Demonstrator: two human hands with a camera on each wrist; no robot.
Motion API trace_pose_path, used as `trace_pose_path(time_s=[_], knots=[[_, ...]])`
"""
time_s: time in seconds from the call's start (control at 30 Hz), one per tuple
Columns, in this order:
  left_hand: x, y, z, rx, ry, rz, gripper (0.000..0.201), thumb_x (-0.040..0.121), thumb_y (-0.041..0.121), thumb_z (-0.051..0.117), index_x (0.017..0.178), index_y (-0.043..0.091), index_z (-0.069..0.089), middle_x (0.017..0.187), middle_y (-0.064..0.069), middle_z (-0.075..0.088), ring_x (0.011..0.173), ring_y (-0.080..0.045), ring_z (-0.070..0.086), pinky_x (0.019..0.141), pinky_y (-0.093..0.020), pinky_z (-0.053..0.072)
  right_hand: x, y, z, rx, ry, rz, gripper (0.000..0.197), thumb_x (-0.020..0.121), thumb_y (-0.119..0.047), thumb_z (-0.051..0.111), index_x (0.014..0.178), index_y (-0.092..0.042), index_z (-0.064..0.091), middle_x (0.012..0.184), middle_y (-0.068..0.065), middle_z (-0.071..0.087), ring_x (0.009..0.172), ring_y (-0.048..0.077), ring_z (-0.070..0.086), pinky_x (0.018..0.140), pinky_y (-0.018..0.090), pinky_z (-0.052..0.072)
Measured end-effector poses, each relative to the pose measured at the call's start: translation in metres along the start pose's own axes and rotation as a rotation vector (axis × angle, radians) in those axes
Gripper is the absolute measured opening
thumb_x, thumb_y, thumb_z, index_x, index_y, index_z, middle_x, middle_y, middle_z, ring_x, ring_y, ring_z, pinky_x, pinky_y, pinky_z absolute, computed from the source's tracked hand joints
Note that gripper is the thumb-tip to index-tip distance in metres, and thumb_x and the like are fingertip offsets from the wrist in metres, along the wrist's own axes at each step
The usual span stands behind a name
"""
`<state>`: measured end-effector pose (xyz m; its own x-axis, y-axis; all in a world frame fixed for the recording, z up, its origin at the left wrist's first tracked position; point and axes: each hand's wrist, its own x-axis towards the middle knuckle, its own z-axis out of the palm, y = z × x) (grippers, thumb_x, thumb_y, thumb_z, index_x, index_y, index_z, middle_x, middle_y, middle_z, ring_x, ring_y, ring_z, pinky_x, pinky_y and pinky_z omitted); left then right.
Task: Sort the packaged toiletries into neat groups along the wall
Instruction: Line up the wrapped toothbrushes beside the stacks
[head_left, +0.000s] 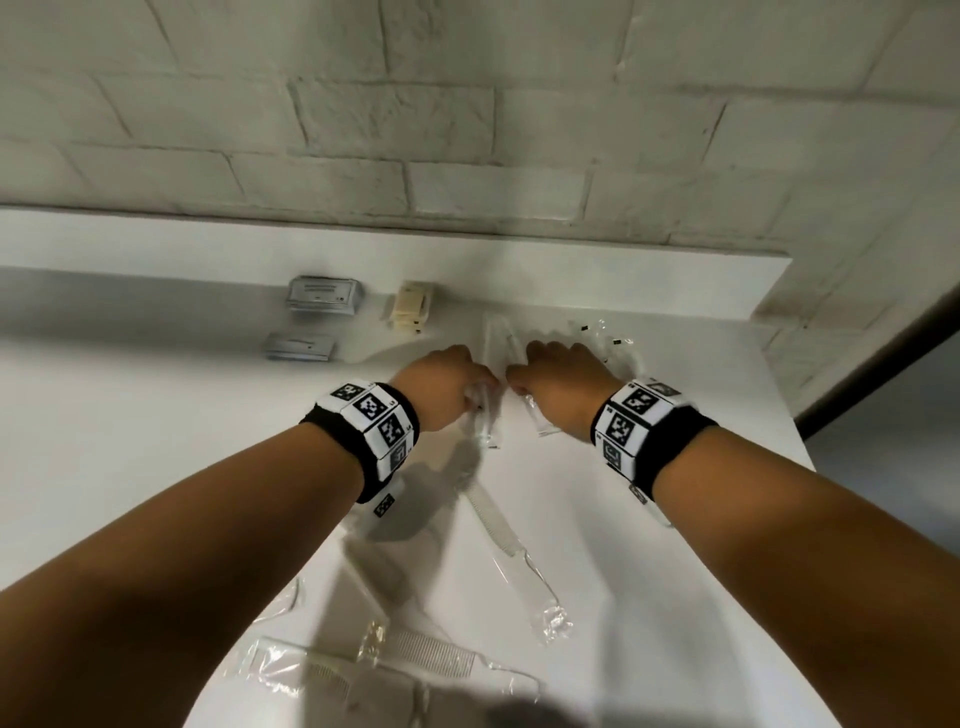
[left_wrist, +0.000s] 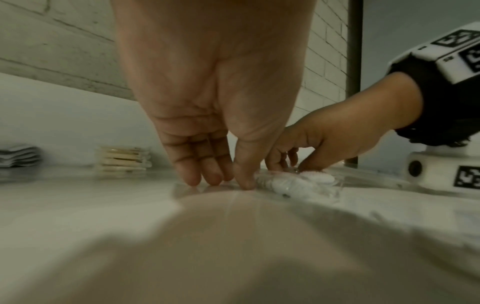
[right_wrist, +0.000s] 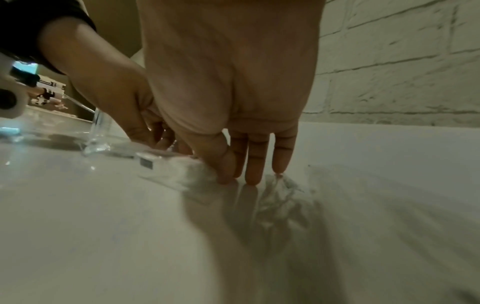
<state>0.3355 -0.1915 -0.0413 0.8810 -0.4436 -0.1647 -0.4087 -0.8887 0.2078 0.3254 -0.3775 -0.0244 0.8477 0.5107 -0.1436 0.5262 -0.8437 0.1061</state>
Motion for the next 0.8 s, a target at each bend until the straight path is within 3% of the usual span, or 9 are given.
trace_pose_path(time_s=[0.13,0.23,0.3,0.4,0.5,0.57,0.67,0.8], knots=[[-0.01,-0.004,0.006,0.071,0.149,0.036,0.029,0.083,0.026,0.068,0.112,0.03,0.068,0.111,-0.004,0.055,0.104,-0.026,0.052,0.089,-0.031,0.04,-0.006,0.004,-0.001,0.051,0.057,-0.065,0.025,0.081,-0.006,0.049,0.101,-0.018,0.058,0.11,0.009,0.049,0.095,0.029,0.051,0.081,0.036,0.037],[-0.013,-0.004,0.003,0.096,0.192,0.079,0.019,0.08,0.024,0.071,0.099,0.026,0.07,0.117,0.002,0.056,0.112,-0.022,0.048,0.095,-0.031,0.037,-0.007,0.013,-0.006,0.211,0.261,-0.07,0.018,0.076,-0.003,0.061,0.085,-0.019,0.063,0.111,0.005,0.055,0.098,0.03,0.055,0.077,0.036,0.039],[-0.014,-0.003,0.001,0.098,0.158,0.109,0.015,0.081,0.018,0.07,0.095,0.023,0.068,0.118,0.003,0.058,0.117,-0.02,0.049,0.097,-0.03,0.037,-0.003,0.019,-0.014,0.308,0.365,-0.059,0.023,0.074,0.002,0.064,0.086,-0.018,0.067,0.114,0.004,0.058,0.101,0.03,0.057,0.079,0.038,0.041],[-0.016,0.001,0.001,0.101,0.078,0.107,0.018,0.084,0.007,0.058,0.097,0.019,0.064,0.11,0.001,0.061,0.11,-0.022,0.054,0.091,-0.031,0.043,-0.004,0.019,-0.025,0.199,0.252,-0.062,0.051,0.08,0.007,0.051,0.114,-0.028,0.065,0.124,0.002,0.056,0.109,0.027,0.054,0.089,0.038,0.042],[-0.019,0.005,0.002,0.144,0.051,0.09,0.019,0.086,0.007,0.054,0.1,0.019,0.061,0.106,0.0,0.061,0.1,-0.023,0.057,0.082,-0.032,0.045,-0.008,0.007,-0.017,0.004,0.014,-0.072,0.049,0.093,-0.007,0.044,0.131,-0.036,0.054,0.137,0.001,0.047,0.122,0.026,0.047,0.1,0.039,0.038],[-0.023,0.003,0.002,0.214,0.064,0.08,0.018,0.087,0.01,0.054,0.102,0.019,0.059,0.105,-0.002,0.06,0.097,-0.025,0.058,0.079,-0.032,0.045,-0.008,-0.001,-0.008,-0.04,-0.05,-0.081,0.044,0.093,-0.011,0.043,0.129,-0.033,0.054,0.137,0.004,0.045,0.123,0.028,0.046,0.1,0.04,0.037],[-0.031,-0.006,0.001,0.319,0.065,0.043,0.018,0.091,0.018,0.053,0.108,0.014,0.056,0.105,-0.006,0.058,0.093,-0.028,0.06,0.075,-0.033,0.042,-0.008,-0.002,-0.003,-0.064,-0.019,-0.089,0.034,0.084,-0.006,0.046,0.111,-0.023,0.059,0.13,0.006,0.047,0.116,0.029,0.046,0.095,0.04,0.037],[-0.039,-0.018,0.0,0.298,0.07,-0.084,0.026,0.094,0.029,0.052,0.112,0.011,0.052,0.107,-0.009,0.057,0.094,-0.029,0.059,0.07,-0.033,0.036,-0.003,0.002,-0.011,0.091,0.122,-0.058,0.021,0.083,-0.009,0.053,0.099,-0.02,0.062,0.127,0.003,0.052,0.119,0.03,0.045,0.095,0.04,0.035]])
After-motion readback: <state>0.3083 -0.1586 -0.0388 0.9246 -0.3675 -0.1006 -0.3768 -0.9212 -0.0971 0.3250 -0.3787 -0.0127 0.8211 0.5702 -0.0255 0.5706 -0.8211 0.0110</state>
